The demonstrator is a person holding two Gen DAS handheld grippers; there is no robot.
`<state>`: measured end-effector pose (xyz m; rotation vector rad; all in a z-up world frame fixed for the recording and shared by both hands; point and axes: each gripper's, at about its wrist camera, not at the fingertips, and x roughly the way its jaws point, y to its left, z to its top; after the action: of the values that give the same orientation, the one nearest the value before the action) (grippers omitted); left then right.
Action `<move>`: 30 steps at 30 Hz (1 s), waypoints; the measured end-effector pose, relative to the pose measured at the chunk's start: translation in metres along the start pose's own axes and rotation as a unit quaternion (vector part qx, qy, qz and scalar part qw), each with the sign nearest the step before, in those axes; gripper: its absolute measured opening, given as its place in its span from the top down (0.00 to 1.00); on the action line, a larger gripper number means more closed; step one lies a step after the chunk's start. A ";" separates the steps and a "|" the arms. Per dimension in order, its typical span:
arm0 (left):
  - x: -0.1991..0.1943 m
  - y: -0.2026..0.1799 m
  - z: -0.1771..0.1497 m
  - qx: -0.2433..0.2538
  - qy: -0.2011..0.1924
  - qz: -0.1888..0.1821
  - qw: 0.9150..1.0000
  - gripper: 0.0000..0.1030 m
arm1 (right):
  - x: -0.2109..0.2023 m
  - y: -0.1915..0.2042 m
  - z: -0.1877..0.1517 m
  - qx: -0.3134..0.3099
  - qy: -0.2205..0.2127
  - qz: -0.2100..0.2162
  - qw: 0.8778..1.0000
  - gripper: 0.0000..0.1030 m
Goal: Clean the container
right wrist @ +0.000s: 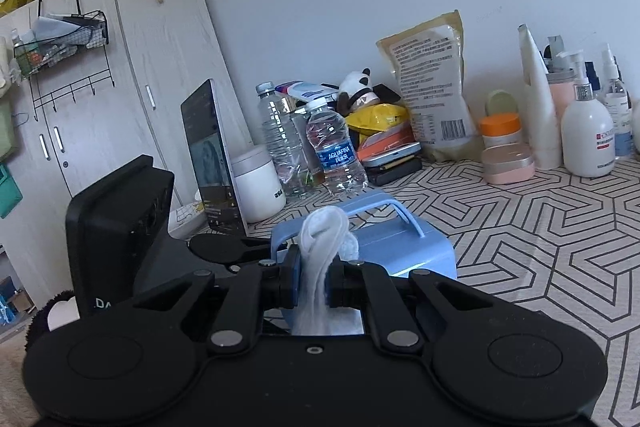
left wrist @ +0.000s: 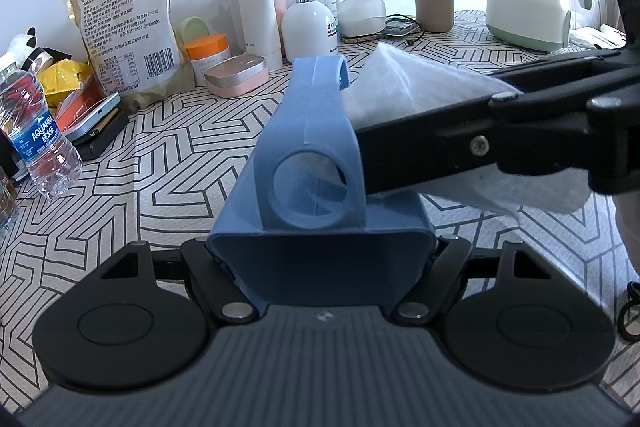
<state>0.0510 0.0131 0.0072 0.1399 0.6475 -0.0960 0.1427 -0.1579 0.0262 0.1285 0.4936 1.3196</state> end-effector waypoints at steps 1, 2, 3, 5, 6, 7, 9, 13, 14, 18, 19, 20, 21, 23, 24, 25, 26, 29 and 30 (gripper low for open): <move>0.000 0.000 0.000 0.000 0.000 0.000 1.000 0.25 | 0.000 0.000 0.000 0.001 0.000 0.001 1.000 0.90; 0.000 0.000 0.000 0.000 0.000 0.001 1.000 0.25 | 0.000 -0.001 0.000 0.003 0.000 0.002 1.000 0.90; 0.000 0.000 0.000 0.001 0.000 0.001 1.000 0.25 | 0.000 -0.001 0.000 0.004 0.000 -0.002 1.000 0.90; -0.001 -0.001 0.000 0.004 -0.002 0.002 1.000 0.26 | -0.001 -0.003 0.001 -0.001 -0.004 -0.028 1.000 0.90; -0.001 -0.001 0.000 0.006 -0.002 0.002 1.000 0.26 | -0.002 -0.005 0.002 0.000 -0.006 -0.044 0.999 0.90; -0.001 -0.001 0.000 0.007 -0.003 0.003 1.000 0.26 | -0.004 -0.007 0.002 0.005 -0.008 -0.053 0.999 0.90; -0.001 -0.002 0.000 0.007 -0.003 0.003 1.000 0.26 | -0.006 -0.011 0.002 0.017 -0.010 -0.058 0.998 0.90; -0.001 -0.001 0.000 0.007 -0.003 0.003 1.000 0.26 | -0.005 -0.008 0.001 0.006 -0.010 -0.060 0.998 0.87; -0.001 -0.001 0.000 0.007 -0.003 0.003 1.000 0.26 | -0.005 -0.007 0.001 0.004 -0.010 -0.058 0.998 0.87; -0.001 -0.003 0.000 0.007 -0.003 0.004 1.000 0.26 | -0.005 -0.005 0.000 0.007 -0.005 -0.022 1.000 0.87; -0.001 -0.002 0.000 0.006 -0.003 0.004 1.000 0.26 | -0.005 -0.004 -0.001 0.007 -0.003 -0.011 1.000 0.87; -0.001 -0.002 0.000 0.006 -0.003 0.003 1.000 0.26 | -0.004 -0.004 -0.001 0.008 -0.001 0.000 1.000 0.87; -0.001 -0.002 0.000 0.005 -0.003 0.003 1.000 0.26 | -0.003 -0.002 -0.002 0.009 0.001 0.013 1.000 0.87; -0.001 -0.002 0.000 0.006 -0.003 0.004 1.000 0.26 | -0.002 0.001 -0.002 0.006 0.003 0.020 1.000 0.87; -0.001 -0.003 0.000 0.007 -0.003 0.004 1.000 0.26 | -0.002 0.000 -0.002 0.008 0.003 0.021 1.000 0.87; -0.001 -0.003 0.000 0.007 -0.003 0.004 1.000 0.26 | -0.002 -0.001 -0.002 0.010 0.003 0.021 1.000 0.87; -0.001 -0.003 0.000 0.007 -0.003 0.004 1.000 0.26 | -0.002 -0.001 -0.002 0.012 0.003 0.022 1.000 0.87; -0.001 -0.003 0.000 0.007 -0.003 0.004 1.000 0.27 | -0.003 -0.003 -0.001 0.014 0.000 0.007 1.000 0.88; -0.001 -0.003 0.000 0.007 -0.003 0.004 1.000 0.27 | -0.004 -0.004 -0.001 0.014 -0.002 -0.001 1.000 0.88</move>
<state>0.0500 0.0104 0.0073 0.1555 0.6397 -0.0925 0.1454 -0.1627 0.0247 0.1531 0.5092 1.3117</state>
